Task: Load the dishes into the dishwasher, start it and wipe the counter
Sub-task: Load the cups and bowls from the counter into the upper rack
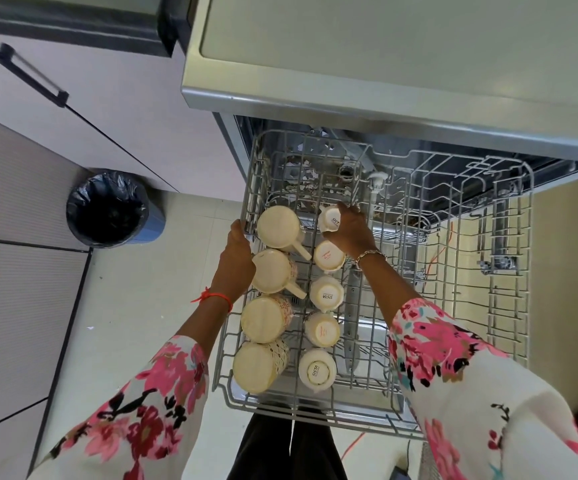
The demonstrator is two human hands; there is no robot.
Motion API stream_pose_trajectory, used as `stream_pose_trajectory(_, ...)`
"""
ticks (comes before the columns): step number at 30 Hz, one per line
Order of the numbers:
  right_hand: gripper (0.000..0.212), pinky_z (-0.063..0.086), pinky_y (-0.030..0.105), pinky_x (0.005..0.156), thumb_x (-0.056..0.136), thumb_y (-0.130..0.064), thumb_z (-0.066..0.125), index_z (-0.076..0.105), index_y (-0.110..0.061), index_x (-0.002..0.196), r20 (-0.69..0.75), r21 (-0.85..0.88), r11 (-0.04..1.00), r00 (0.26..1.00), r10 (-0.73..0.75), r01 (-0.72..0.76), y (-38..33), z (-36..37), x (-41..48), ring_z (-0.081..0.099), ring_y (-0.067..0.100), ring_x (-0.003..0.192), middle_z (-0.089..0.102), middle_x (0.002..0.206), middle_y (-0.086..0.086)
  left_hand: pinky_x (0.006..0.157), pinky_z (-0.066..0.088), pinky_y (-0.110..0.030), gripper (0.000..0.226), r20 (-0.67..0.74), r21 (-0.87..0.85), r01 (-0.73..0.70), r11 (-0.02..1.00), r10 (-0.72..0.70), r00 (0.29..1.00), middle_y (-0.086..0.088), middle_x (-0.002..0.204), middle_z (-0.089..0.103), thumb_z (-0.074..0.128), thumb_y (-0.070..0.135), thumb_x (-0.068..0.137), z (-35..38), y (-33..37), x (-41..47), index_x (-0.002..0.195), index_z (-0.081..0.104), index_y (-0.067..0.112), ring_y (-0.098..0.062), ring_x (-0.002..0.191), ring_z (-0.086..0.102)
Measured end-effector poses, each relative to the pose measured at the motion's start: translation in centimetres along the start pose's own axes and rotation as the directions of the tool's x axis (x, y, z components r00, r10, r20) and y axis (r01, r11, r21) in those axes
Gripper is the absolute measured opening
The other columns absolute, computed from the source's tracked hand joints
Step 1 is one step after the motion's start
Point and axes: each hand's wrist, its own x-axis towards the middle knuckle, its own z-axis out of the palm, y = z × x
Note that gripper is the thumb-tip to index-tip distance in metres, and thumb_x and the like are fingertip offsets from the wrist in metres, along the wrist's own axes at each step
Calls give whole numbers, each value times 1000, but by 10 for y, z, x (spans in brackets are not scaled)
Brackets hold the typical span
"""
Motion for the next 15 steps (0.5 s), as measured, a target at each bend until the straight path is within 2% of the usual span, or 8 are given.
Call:
stream_pose_trajectory(6, 83, 34, 49, 107, 80, -24, 69, 21, -8, 146, -28, 29, 999, 999, -20, 21, 1, -1, -9, 22, 36, 139, 25, 150, 20, 100, 41, -41, 72, 49, 52, -15, 999, 13, 999, -21, 143, 34, 50, -12, 84, -2, -3, 3, 143, 14, 7, -35, 126, 44)
stream_pose_trajectory(10, 71, 38, 47, 103, 84, -25, 64, 28, -6, 142, -63, 0, 998, 996, -69, 69, -8, -6, -29, 32, 35, 133, 34, 144, 18, 102, 37, -44, 76, 100, 159, -16, 987, 0, 995, -23, 145, 28, 51, -9, 85, -11, -1, 1, 146, 7, 4, -38, 128, 38)
stream_pose_trajectory(12, 66, 39, 45, 102, 88, -25, 59, 27, -6, 142, -35, -63, 994, 995, -95, 93, -14, -8, -45, 31, 34, 133, 33, 145, 18, 101, 36, -47, 67, 84, 229, -36, 973, 17, 996, -24, 140, 31, 49, -2, 89, -17, -3, -8, 144, 13, 2, -41, 125, 37)
stream_pose_trajectory(15, 64, 43, 46, 98, 92, -27, 52, 22, -6, 144, 41, -260, 949, 984, -174, 179, -27, -10, -81, 36, 34, 131, 31, 146, 19, 105, 32, -43, 59, 86, 313, -103, 944, 80, 993, -24, 140, 33, 50, 9, 91, -27, -10, -40, 142, 20, -3, -38, 129, 34)
